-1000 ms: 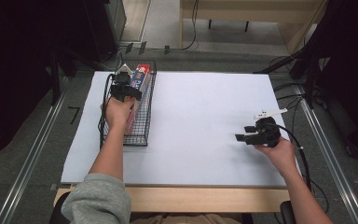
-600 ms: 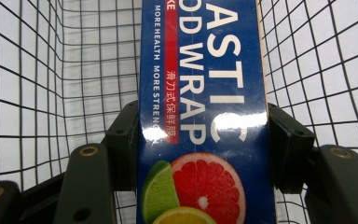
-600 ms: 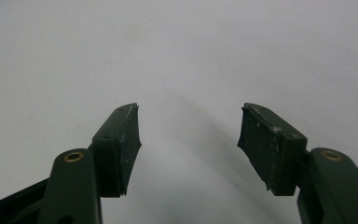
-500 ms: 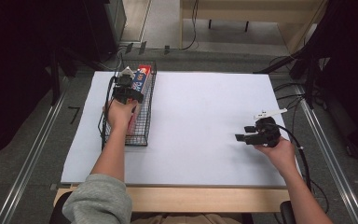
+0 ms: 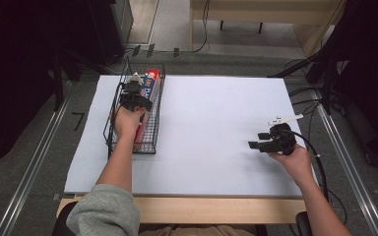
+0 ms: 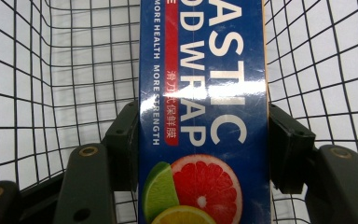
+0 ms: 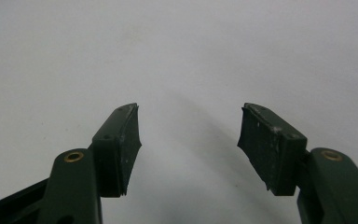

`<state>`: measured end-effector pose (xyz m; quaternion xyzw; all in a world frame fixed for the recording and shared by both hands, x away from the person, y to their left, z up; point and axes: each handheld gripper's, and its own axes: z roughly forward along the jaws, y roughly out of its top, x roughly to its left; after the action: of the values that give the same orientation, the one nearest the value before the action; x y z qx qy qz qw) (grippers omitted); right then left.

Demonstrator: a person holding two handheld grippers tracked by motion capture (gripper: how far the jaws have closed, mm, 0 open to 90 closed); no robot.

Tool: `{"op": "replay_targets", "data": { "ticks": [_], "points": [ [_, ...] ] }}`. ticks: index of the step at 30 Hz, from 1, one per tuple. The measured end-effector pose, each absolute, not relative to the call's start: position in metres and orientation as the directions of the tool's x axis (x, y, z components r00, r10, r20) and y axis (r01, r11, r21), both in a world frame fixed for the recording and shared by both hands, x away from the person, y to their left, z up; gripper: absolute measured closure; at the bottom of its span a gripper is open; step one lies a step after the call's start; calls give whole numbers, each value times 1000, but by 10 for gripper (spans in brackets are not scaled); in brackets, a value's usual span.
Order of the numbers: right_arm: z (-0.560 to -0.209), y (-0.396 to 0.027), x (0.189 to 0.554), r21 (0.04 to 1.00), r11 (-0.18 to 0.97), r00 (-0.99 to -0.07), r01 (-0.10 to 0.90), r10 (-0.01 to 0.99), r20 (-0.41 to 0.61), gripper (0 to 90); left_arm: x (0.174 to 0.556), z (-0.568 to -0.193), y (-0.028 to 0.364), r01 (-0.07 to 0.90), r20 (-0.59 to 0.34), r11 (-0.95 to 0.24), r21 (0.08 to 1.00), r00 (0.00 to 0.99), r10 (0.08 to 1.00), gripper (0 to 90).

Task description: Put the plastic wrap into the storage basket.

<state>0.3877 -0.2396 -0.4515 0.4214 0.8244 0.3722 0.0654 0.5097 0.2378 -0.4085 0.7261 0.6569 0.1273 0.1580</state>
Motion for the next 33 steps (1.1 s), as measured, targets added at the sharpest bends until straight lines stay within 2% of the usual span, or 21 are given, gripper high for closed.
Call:
{"op": "replay_targets", "data": {
  "ticks": [26, 33],
  "points": [
    [-452, -239, 388, 669, 371, -639, 645, 742, 204, 392, 508, -410, 233, 914, 1, -96, 395, 104, 995, 380],
    [-452, -239, 388, 667, 372, -639, 646, 742, 205, 392, 507, -406, 232, 907, -13, -100, 410, 115, 993, 297]
  ]
}}
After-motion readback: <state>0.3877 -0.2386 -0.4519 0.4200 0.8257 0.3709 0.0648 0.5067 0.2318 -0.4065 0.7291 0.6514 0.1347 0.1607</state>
